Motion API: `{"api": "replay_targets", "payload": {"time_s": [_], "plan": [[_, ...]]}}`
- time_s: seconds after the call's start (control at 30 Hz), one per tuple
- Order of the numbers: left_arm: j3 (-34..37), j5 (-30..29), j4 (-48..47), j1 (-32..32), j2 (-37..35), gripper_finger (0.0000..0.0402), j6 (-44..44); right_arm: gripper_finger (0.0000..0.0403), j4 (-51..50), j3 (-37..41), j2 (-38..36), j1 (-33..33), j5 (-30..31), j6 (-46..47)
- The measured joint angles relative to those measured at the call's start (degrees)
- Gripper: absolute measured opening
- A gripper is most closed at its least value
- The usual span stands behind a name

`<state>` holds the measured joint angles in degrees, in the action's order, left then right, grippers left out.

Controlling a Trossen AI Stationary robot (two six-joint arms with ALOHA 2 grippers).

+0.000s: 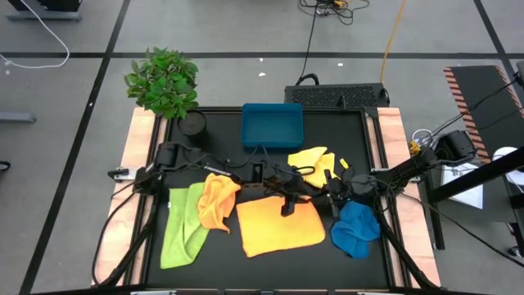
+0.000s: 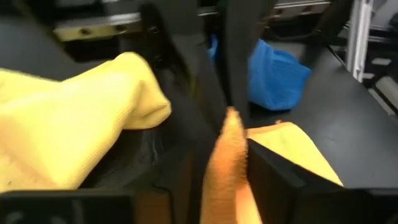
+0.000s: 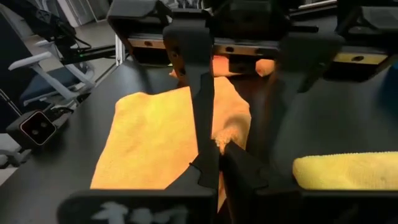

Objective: Fold microfiber towels
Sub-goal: Fold the right orange microfiber towel

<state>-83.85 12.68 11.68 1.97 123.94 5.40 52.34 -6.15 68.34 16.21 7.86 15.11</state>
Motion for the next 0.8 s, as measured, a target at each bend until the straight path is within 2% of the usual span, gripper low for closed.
{"api": "replay_targets", "payload": {"time_s": [0.27,0.47,0.8], "plan": [[0.0,1.1,0.3,0.6,0.0,0.0014,-5.5,0.001,-0.2,0.0,0.0,0.0,0.0,0.7],[0.0,0.0,-1.6,0.5,-0.3,0.0006,-8.2,0.0061,-1.1,-0.1,0.0,0.1,0.6,5.5],[0.1,-1.8,-6.5,0.8,-4.3,0.0007,-12.4,0.0196,-8.1,-0.1,-0.1,0.0,1.3,17.0]]}}
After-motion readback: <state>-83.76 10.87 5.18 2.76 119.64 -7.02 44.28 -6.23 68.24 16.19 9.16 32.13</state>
